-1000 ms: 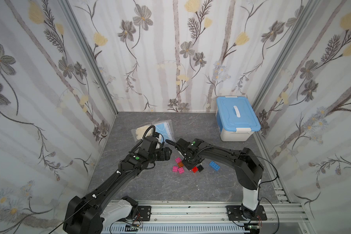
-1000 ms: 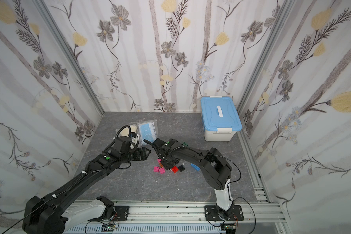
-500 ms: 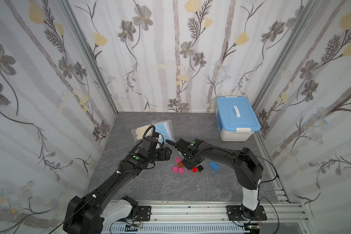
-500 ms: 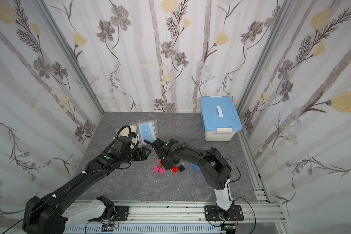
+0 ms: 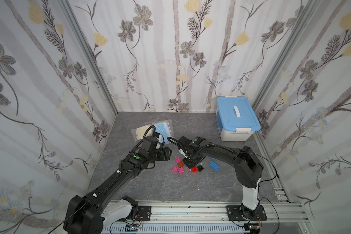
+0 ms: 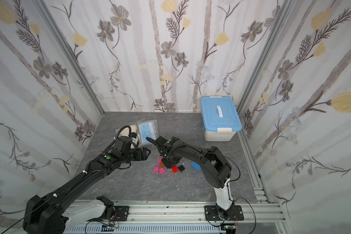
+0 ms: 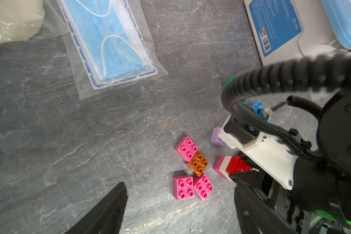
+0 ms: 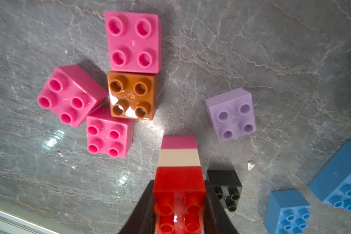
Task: Assemble the letter p with lego
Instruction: Assemble the lego brick with the lego brick.
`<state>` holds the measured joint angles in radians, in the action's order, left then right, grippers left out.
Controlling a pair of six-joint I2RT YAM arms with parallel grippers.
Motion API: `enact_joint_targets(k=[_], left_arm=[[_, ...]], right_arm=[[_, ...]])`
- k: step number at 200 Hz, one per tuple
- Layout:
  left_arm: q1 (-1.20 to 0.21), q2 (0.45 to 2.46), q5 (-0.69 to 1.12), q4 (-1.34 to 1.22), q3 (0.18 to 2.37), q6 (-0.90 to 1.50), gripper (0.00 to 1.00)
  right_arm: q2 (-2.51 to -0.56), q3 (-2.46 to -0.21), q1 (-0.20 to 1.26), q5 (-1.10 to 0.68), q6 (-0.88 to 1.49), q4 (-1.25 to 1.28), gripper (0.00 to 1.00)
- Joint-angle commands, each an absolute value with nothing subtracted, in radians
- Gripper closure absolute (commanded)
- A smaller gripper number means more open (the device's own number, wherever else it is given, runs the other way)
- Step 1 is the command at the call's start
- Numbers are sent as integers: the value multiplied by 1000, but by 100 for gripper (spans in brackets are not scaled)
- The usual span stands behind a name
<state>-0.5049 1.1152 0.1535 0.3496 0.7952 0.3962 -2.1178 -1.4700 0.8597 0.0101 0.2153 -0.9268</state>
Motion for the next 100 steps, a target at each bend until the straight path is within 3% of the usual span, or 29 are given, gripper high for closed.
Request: enact_joint_targets(k=[1, 42, 100], left_arm=[[-503, 1112, 147, 350, 798, 394, 14], [-503, 1109, 143, 355, 798, 393, 14], [-503, 1101, 137, 358, 797, 390, 14]], right_arm=[[-2124, -1463, 861, -21, 203, -927, 76], [-2069, -1490, 859, -8, 216, -943, 55], [-2014, -1512, 861, 23, 231, -967, 42]])
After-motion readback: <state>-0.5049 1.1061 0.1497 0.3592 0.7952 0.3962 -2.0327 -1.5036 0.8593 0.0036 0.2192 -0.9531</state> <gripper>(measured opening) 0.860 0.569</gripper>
